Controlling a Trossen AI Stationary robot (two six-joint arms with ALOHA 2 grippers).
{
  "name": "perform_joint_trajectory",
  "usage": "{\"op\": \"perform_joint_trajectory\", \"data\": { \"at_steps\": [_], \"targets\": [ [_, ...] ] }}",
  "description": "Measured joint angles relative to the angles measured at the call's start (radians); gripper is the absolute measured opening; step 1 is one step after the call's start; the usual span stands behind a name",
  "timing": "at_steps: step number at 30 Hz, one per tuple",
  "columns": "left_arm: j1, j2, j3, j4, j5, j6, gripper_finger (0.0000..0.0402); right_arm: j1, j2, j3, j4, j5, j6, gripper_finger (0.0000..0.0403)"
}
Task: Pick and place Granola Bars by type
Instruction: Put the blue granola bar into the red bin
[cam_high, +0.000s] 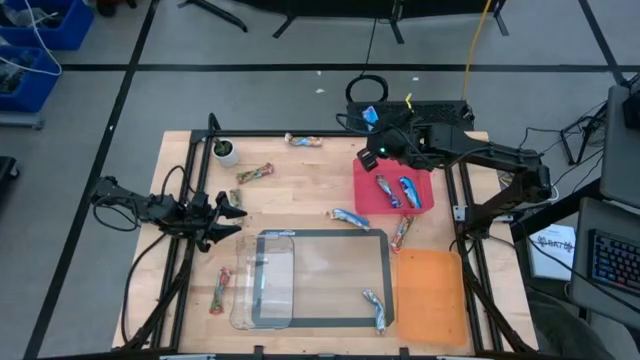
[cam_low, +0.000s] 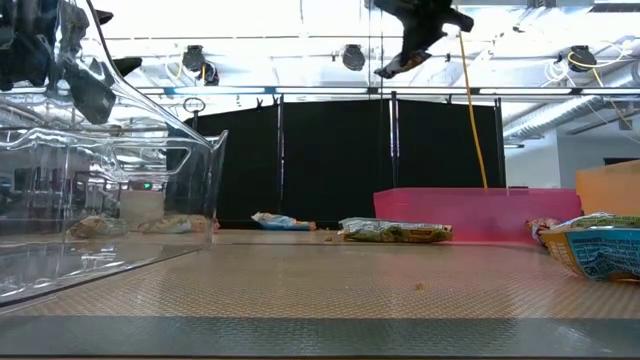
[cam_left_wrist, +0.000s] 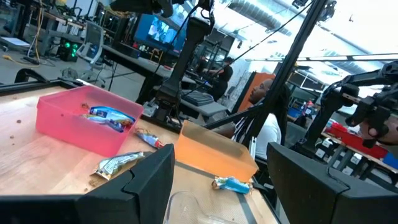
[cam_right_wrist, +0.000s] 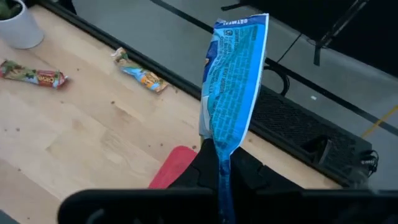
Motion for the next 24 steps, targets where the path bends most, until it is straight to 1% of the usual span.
{"op": "perform_joint_trajectory", "data": {
  "at_steps": [5,9,13,24],
  "targets": [
    [0.0,0.0,0.0,0.0,0.0,0.0,0.0255,0.0,0.001,-0.121,0.056,-0.017,0.065,0.0],
    [0.0,0.0,0.0,0.001,0.0,0.0,0.0255,0.0,0.001,-0.254,0.162,-0.078,0.092,0.0],
    [0.0,0.0,0.0,0.001,0.0,0.0,0.0255,0.0,0.002,-0.361,0.265,-0.085,0.113,0.0],
    [0.0,0.0,0.0,0.0,0.0,0.0,0.0255,-0.018,0.001,-0.544,0.436,-0.136,0.148,0.0]
  ]
}}
